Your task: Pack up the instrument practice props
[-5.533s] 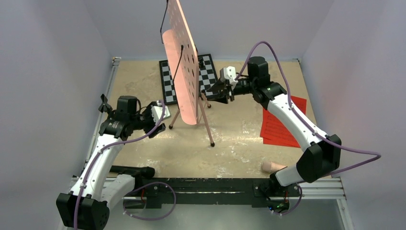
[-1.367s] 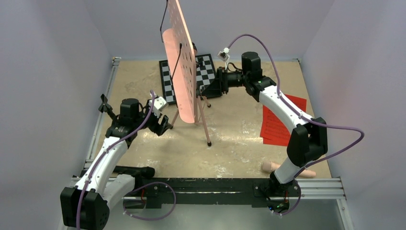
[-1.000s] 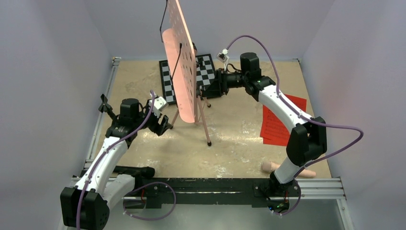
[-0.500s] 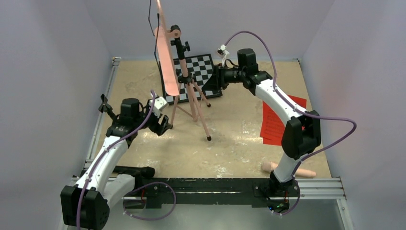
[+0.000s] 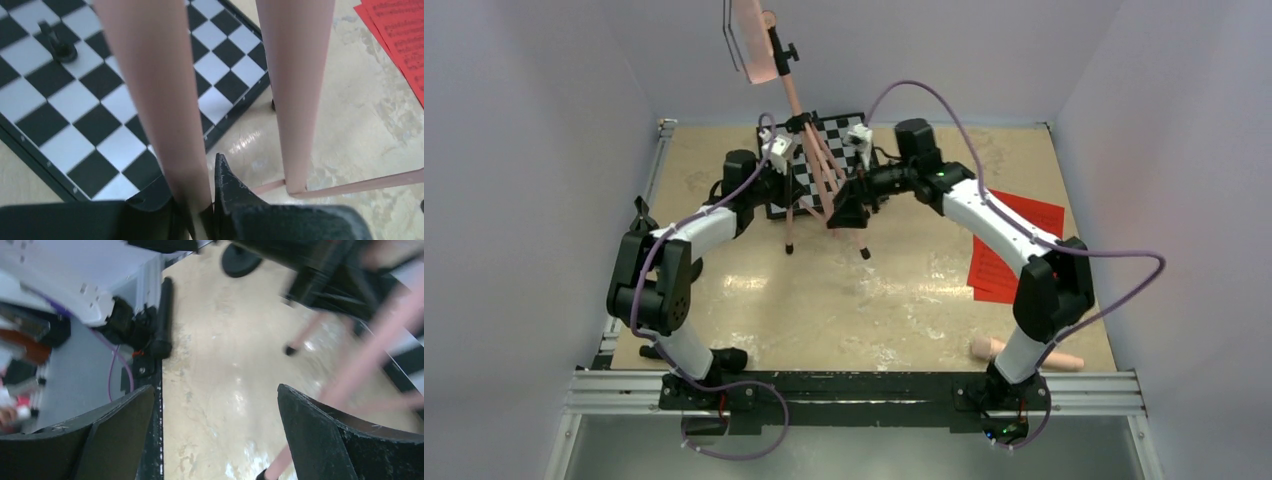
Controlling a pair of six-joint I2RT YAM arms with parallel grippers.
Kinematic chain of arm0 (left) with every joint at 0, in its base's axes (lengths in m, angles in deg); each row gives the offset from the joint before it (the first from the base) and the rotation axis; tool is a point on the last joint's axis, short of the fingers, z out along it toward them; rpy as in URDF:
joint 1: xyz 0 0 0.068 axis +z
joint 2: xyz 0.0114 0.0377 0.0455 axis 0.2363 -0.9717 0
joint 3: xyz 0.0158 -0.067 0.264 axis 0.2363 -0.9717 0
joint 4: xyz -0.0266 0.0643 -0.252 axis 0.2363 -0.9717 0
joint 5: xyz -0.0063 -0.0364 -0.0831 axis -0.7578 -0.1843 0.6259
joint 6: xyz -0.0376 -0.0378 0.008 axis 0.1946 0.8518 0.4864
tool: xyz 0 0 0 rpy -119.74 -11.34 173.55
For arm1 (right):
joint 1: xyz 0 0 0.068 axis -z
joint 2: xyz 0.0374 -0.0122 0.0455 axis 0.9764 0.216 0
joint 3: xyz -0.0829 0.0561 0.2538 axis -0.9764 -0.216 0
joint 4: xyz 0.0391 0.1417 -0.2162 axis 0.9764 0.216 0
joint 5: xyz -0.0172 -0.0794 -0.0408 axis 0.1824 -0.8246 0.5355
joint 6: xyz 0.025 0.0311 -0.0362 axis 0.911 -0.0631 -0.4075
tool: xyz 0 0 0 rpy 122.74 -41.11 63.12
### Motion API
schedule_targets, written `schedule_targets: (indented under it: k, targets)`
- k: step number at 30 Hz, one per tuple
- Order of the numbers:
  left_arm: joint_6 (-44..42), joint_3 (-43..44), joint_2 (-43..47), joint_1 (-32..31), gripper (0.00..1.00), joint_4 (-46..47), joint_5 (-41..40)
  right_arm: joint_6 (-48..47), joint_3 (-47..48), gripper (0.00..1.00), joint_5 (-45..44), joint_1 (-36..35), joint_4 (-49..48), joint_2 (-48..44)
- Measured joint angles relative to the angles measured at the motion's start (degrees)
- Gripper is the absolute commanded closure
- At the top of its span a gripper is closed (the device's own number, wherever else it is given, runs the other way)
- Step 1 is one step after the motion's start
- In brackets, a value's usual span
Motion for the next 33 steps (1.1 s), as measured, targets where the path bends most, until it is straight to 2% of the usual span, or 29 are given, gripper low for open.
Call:
schedule_targets:
  k: [2,6,9,11,16,22,26,33]
  targets:
    - [-2.1,1.1,-1.6,-0.9,1.0,2.6,-0.3,-4.0,1.5,0.01,-0.1,-4.5,0.5,1.1]
    - [-13.1,-1.9,-0.8,-5.6,1.0,11.5,-2.4,-6.0,1.9,0.07,-3.1,-12.0,-1.9,5.7]
    - [-21.1,-4.7,-0.3,-8.6,1.0,18.1,-3.8,-7.8,1.7,0.1,-5.6,-12.7,-0.3,7.4]
    - [-22.8,-6.0,-0.1,-9.3,1.0,22.0,-4.6,-8.8,0.2,0.1,-5.2,-12.6,-0.3,6.0]
    - [-27.4,-8.0,1.0,-10.6,1.0,24.3,-6.0,-10.3,-4.3,0.07,-7.1,-11.5,0.1,0.7]
    - [-30.3,-7.0,1.5,-11.6,1.0,22.8,-5.6,-13.2,-6.8,0.08,-7.7,-7.4,1.6,-9.6]
    - [-32.1,-5.5,3.6,-11.6,1.0,16.1,-2.9,-16.0,-6.7,0.08,-8.8,-4.4,6.3,-12.1]
    - [-32.8,-4.6,6.3,-9.8,1.0,7.4,3.6,-19.3,-5.9,0.08,-9.3,0.0,8.0,-19.1]
